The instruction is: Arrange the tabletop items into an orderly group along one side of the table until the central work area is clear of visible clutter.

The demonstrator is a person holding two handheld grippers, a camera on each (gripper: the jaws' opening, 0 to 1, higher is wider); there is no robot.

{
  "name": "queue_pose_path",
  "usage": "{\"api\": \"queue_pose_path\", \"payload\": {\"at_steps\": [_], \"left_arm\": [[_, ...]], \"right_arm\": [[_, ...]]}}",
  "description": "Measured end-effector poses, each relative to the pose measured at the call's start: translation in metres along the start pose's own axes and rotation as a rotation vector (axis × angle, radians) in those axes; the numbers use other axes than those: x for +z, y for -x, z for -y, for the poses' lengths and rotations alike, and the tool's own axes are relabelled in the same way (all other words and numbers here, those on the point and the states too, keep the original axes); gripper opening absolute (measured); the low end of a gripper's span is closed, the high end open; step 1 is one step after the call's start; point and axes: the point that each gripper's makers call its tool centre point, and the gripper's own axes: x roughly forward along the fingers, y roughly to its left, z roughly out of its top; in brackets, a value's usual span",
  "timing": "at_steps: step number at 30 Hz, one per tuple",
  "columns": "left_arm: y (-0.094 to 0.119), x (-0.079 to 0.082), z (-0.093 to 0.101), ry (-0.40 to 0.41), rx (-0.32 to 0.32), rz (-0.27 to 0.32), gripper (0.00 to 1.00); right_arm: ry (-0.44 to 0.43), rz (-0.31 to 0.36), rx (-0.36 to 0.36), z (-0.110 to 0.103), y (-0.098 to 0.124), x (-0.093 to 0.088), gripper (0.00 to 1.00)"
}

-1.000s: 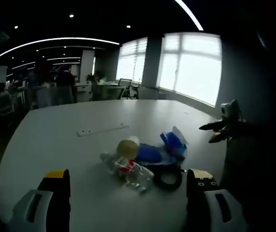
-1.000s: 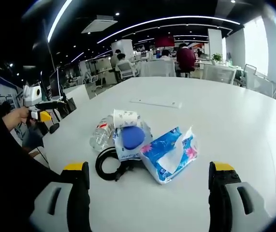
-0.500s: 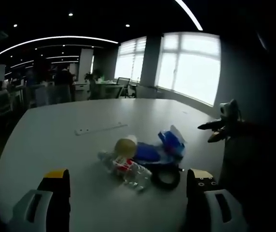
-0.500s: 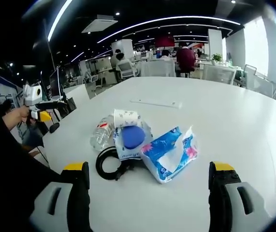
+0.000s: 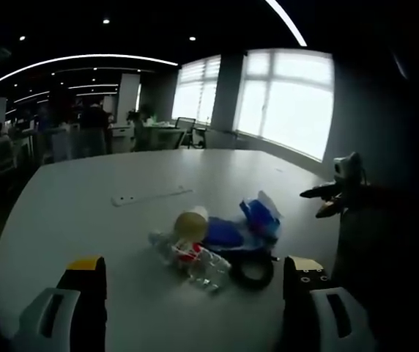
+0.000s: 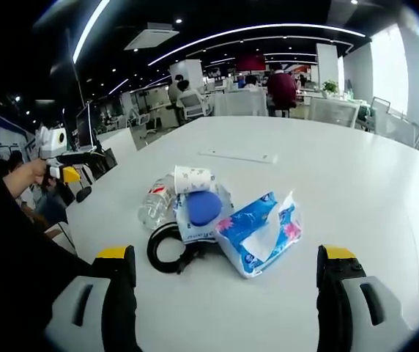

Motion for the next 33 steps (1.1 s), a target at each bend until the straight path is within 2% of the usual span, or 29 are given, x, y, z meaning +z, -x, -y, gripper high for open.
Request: {"api": "queue_pose_path", "payload": {"at_steps": [10,16,30,33], "left_arm": [[-0.007,0.004,-0.009,-0.007,0.006,-0.016,0.97],[-0.012,0.007,-0.017,0.018,0.027,-0.033,0.90],[-0.029,0.021,-0.015,0.051,0.040,-0.078,0.86],[-0.031,0.021,-0.018,0.062,0.059,-0.101,0.80]], "right_arm": [[0.000,-0.009,0.002,-0.001,-0.001,-0.001,1.00],[0.002,-0.012,-0.004,-0.001,-0.001,-0.002,1.00],[0.004,-0.011,-0.011,0.000,0.000,-0.002,1.00],[0.003,-0.011,-0.011,0.001,0.000,-0.002,1.00]]}}
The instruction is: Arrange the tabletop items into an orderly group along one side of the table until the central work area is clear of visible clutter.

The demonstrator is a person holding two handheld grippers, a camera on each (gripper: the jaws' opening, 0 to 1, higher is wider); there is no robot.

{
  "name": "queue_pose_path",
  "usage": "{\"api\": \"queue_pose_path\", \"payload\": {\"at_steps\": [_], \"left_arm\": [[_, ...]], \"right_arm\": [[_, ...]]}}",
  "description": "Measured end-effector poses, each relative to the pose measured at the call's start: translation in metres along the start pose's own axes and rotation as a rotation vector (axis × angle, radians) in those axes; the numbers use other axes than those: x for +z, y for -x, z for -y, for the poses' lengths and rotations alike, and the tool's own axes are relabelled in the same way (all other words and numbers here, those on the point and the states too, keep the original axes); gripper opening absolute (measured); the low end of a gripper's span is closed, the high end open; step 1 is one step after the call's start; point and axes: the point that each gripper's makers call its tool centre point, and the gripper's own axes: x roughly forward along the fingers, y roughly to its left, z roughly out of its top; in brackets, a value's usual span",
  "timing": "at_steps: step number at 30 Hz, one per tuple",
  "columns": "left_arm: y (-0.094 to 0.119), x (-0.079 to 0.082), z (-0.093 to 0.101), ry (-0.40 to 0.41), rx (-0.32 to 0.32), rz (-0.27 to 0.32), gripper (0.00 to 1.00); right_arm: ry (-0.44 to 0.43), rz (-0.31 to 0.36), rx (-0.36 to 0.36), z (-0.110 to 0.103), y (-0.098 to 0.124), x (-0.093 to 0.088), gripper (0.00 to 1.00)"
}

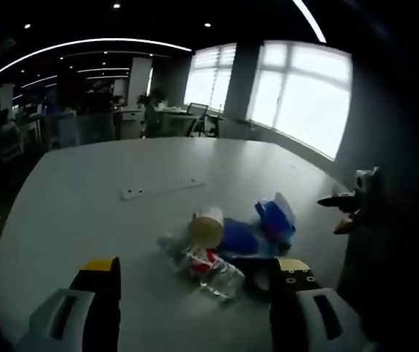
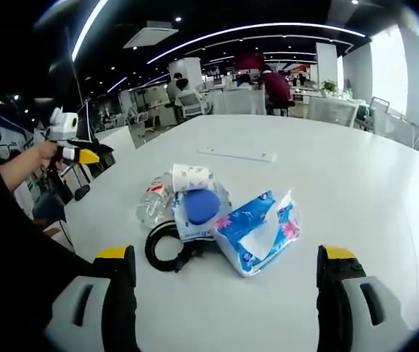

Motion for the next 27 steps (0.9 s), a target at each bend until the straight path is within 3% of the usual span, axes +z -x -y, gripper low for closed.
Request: {"api": "queue_pose_path", "payload": {"at_steps": [11,27], "left_arm": [[-0.014,0.002,-0.001,0.043,0.001,-0.058,0.76],[-0.036,0.018,-0.011,0.113,0.021,-0.058,0.71]], "right_arm": [[0.009,0.002,-0.010,0.001,-0.001,0.000,1.00],[0.000,0.005,-0.018,0.003,-0.002,-0.002,1.00]]}}
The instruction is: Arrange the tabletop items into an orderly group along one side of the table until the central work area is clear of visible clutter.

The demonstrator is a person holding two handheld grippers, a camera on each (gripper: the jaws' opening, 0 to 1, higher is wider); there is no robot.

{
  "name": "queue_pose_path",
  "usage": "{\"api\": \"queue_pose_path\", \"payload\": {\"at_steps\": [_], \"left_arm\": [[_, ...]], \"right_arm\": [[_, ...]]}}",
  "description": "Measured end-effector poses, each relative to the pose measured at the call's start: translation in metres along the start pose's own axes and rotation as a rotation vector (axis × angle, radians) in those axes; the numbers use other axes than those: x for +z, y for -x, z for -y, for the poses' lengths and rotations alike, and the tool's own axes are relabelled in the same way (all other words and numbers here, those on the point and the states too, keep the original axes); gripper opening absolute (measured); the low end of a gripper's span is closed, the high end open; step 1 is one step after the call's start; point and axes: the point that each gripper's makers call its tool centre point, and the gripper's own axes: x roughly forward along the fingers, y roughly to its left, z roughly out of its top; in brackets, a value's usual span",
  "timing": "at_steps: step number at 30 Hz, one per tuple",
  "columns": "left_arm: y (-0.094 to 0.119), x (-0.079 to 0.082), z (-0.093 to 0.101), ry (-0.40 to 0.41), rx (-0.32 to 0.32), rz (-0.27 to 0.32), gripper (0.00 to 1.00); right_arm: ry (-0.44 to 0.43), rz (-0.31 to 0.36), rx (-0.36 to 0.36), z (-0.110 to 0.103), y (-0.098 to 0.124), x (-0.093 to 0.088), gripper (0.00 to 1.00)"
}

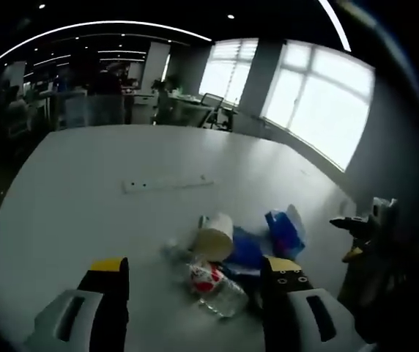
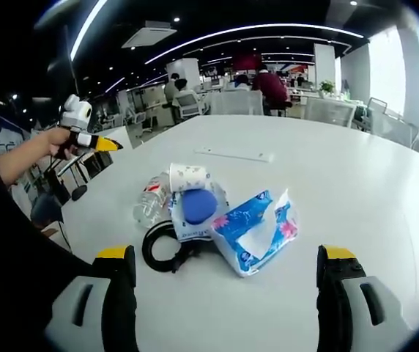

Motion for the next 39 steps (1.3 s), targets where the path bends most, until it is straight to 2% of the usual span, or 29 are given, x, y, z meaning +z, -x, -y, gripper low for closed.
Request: {"api": "queue_pose_path", "payload": {"at_steps": [10,24,28,39], "left_arm": [[-0.022,-0.005,-0.012,0.084,0.029,-0.054,0.67],[-0.051,-0.013,-0.016,0.178,0.040,-0.097,0.61],[-0.060,-0.017,-0.014,0.182,0.049,-0.107,0.57],[-0.088,-0.021,-0.011,0.313,0.066,-0.124,0.49]], "right_arm": [[0.001,0.015,-0.016,0.002,0.001,0.002,1.00],[-0.001,0.009,-0.026,0.004,0.001,-0.002,1.00],[-0.008,0.012,-0.028,0.004,0.001,-0.002,1.00],[-0.020,0.007,-0.034,0.004,0.001,-0.008,0.99]]}}
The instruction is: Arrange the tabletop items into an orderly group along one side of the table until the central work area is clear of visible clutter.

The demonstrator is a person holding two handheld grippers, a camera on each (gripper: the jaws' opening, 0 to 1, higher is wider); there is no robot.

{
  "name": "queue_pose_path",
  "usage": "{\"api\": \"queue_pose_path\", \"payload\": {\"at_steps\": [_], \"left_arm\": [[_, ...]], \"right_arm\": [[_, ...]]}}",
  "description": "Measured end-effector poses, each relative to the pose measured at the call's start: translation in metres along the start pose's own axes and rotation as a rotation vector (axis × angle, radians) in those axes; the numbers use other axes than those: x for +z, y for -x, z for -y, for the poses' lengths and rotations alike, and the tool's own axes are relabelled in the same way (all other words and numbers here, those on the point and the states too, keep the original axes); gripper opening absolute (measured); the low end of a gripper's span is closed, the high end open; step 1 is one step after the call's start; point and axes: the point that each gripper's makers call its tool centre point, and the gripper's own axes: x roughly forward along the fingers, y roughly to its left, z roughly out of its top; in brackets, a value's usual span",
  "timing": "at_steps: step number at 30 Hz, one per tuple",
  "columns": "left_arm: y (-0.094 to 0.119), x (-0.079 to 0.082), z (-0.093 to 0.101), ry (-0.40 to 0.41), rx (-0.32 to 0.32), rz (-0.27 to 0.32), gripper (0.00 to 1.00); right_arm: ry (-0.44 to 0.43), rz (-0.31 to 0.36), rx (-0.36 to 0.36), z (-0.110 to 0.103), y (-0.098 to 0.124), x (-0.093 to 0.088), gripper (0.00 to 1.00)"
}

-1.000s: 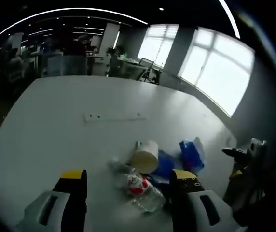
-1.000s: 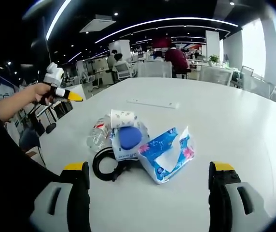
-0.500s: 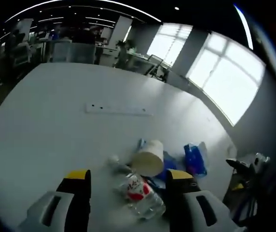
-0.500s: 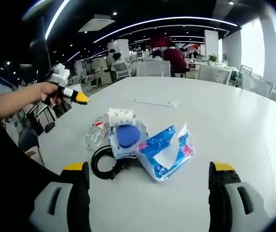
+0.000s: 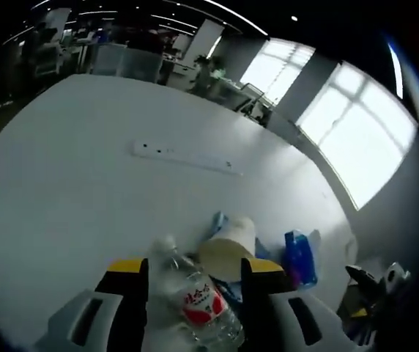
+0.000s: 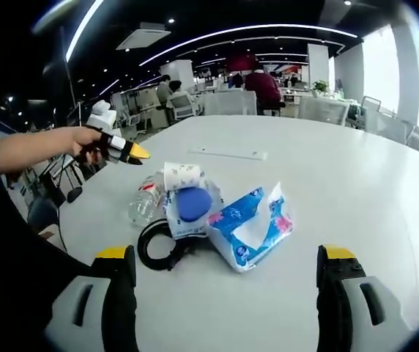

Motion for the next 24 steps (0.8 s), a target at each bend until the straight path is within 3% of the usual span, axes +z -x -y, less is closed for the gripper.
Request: {"api": "queue_pose_path", "payload": {"at_steps": [20,24], "left_arm": [[-0.031,-0.003,-0.020,0.070,0.086,-0.064,0.41],[-0.037,-0.008,-0.025,0.065,0.102,-0.103,0.39]], "right_arm": [[-0.019,-0.021,-0.014,0.006,0.002,-0.012,0.99],[-0.020,-0.014,-0.023,0.010,0.002,-0.010,0.99]]}}
